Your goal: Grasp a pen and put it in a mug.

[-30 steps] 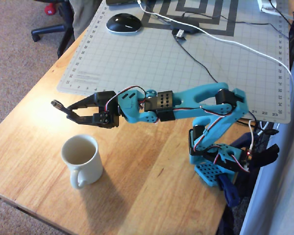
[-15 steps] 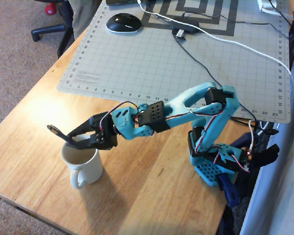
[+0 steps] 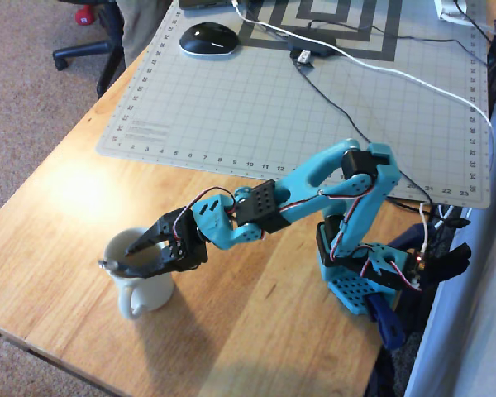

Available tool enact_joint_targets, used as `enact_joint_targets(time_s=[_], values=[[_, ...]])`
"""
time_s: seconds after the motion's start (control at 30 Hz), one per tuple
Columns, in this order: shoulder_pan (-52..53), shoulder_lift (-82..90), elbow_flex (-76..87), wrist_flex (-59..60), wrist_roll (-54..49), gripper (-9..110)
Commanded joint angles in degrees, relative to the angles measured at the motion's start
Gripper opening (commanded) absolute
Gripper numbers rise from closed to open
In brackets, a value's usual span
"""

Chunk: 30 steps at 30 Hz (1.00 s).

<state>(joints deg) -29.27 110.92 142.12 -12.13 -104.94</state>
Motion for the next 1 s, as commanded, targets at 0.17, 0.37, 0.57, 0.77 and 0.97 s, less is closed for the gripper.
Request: enact_joint_targets(time_s=[0.17,0.37,0.57,0.77,0.97], values=[[3.43,11.6,-0.26,-1.14,0.97,30],[8.17,19.51,1.49,3.34,15.73,30],[11.69,29.62,1.93,11.6,42.01,30],[15.91,37.97,7.38,14.33,68.29,30],[19.42,47.29,14.94,14.77,79.45,20]])
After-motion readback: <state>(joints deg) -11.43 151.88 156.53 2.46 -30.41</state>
